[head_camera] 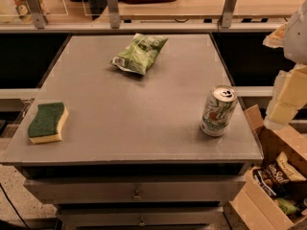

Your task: Move 7up can near green jalapeno chip bag

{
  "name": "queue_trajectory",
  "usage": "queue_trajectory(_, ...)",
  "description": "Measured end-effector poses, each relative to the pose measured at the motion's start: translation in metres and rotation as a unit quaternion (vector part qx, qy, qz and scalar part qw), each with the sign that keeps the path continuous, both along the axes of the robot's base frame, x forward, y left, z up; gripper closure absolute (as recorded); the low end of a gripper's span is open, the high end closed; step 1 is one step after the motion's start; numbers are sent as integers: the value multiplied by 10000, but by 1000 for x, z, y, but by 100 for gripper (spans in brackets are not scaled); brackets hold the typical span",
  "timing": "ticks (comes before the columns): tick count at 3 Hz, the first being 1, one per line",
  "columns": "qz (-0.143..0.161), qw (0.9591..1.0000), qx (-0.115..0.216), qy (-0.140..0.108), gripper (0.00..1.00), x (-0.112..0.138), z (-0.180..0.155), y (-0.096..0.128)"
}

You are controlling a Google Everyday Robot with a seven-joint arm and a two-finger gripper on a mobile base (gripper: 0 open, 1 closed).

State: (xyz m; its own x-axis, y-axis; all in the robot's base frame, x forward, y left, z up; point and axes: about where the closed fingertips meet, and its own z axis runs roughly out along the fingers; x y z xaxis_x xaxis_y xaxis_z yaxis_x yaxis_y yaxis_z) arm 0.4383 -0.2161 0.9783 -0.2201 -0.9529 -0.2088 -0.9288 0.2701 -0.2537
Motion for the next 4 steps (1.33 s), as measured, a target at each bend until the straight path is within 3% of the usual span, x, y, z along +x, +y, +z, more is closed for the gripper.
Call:
queue_trajectory(1, 0, 10000, 0, -1, 0, 0, 0, 0)
queue_trajectory(2, 44, 9994, 333, 24, 0, 5, -8, -3)
queue_trajectory(3, 184, 9961, 859, 47, 0, 12, -29, -4)
queue_trajectory(4, 369, 9869, 1571, -32, 0, 19, -52, -3)
